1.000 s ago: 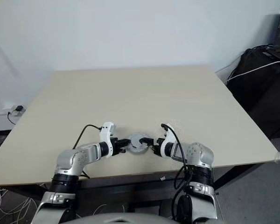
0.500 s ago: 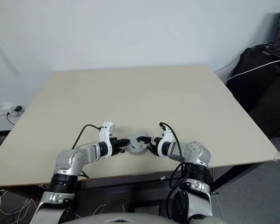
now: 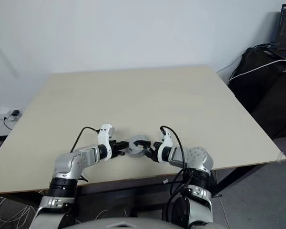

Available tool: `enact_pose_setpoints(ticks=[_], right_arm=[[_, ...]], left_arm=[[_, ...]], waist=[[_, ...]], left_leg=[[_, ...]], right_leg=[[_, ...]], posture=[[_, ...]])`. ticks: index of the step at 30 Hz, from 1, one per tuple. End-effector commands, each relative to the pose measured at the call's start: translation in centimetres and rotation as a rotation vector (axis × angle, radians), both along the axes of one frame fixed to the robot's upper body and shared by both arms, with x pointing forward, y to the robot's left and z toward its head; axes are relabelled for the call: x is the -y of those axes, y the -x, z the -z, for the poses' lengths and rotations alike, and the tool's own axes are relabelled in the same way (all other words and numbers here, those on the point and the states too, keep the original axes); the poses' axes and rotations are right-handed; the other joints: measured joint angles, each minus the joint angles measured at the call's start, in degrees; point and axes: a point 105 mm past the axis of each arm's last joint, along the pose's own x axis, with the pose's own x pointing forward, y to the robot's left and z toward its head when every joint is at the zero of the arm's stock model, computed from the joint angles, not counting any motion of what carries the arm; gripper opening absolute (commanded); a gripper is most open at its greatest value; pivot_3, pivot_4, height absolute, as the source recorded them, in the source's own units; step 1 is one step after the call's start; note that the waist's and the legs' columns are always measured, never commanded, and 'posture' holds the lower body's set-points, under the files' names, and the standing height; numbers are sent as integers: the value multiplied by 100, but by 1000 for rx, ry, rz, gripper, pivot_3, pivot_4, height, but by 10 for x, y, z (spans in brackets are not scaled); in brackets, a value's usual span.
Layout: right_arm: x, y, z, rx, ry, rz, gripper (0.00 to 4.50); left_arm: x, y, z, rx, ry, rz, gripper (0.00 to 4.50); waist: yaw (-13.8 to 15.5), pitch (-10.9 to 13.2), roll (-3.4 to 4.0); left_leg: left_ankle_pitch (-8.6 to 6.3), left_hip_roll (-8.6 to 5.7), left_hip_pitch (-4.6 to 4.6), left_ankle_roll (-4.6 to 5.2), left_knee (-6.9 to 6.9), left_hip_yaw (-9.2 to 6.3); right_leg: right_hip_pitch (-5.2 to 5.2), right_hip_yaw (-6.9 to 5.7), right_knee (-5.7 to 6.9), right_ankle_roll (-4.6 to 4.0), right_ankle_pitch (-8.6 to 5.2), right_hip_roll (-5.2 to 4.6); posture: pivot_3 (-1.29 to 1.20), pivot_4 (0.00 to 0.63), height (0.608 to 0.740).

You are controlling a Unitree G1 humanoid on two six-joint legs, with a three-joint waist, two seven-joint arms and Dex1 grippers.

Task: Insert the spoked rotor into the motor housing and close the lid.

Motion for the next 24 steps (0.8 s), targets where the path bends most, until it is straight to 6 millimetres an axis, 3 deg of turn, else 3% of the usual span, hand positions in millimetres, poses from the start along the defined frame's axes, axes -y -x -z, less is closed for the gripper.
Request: enact_pose_setpoints(ticks=[1, 7, 10, 24], right_arm=[[-13, -6, -16, 62, -46, 0, 3934], [-10, -9, -17, 74, -38, 16, 2036], [-9, -10, -18, 79, -36, 18, 1336], [-8, -9, -17, 80, -27, 13, 1288]], left_arm=[[19, 16, 14, -77, 22, 71, 0], [20, 16, 14, -77, 21, 76, 0], [20, 16, 14, -76, 22, 76, 0], [19, 11, 7, -39, 76, 12, 0]], waist=[[2, 0, 0], [0, 0, 4], [5, 3, 7], [5, 6, 14]], left_leg=[[0, 0, 0, 0, 0, 0], [0, 0, -4, 0, -4, 0], [0, -1, -5, 0, -2, -1], [0, -1, -5, 0, -3, 0]], right_leg=[[0, 0, 0, 0, 0, 0], [-5, 0, -1, 1, 1, 0], [-4, 0, -2, 1, 1, 0], [-4, 0, -2, 1, 1, 0]], posture=[[0, 0, 740], [0, 0, 740], [0, 0, 740], [0, 0, 740]])
